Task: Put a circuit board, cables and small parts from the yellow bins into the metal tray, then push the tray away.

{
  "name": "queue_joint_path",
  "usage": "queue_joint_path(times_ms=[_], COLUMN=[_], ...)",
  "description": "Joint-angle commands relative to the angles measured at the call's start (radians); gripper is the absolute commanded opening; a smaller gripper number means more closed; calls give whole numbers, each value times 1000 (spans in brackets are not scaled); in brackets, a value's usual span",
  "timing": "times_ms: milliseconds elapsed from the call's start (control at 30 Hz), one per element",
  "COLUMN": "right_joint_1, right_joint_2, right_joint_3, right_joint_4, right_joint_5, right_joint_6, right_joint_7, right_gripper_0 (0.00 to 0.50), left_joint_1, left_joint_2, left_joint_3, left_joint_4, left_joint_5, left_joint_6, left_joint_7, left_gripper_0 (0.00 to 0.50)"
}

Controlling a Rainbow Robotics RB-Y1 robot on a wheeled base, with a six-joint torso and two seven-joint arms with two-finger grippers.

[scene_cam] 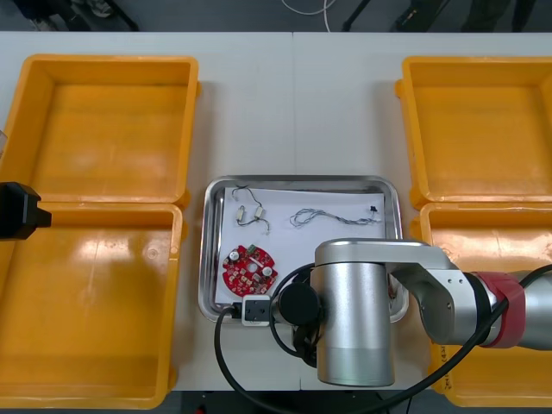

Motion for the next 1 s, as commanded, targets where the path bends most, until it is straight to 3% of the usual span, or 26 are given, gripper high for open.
queue_joint_path(times_ms=[33,467,767,900,1000], right_joint_1=[17,23,23,25,25], right_joint_2=[27,39,46,55,67], right_joint_3=[21,66,70,70,70], right_joint_4=[-7,-7,-1,16,36], right_joint_5=[19,85,89,89,91], right_joint_6=[-8,-9,-9,-12,-15], right_joint_7=[6,-3,-10,-15,-21], right_gripper_0=[500,500,482,398,239], left_joint_1=[21,21,21,21,21], left_joint_2=[44,44,44,44,44], left_joint_3=[30,30,30,30,30], left_joint_4=[-29,-29,-29,-29,-29], left_joint_5=[7,7,7,7,7], left_joint_6=[6,6,6,6,6], left_joint_7=[-89,-89,-89,-89,-89], left_gripper_0=[500,500,500,500,500])
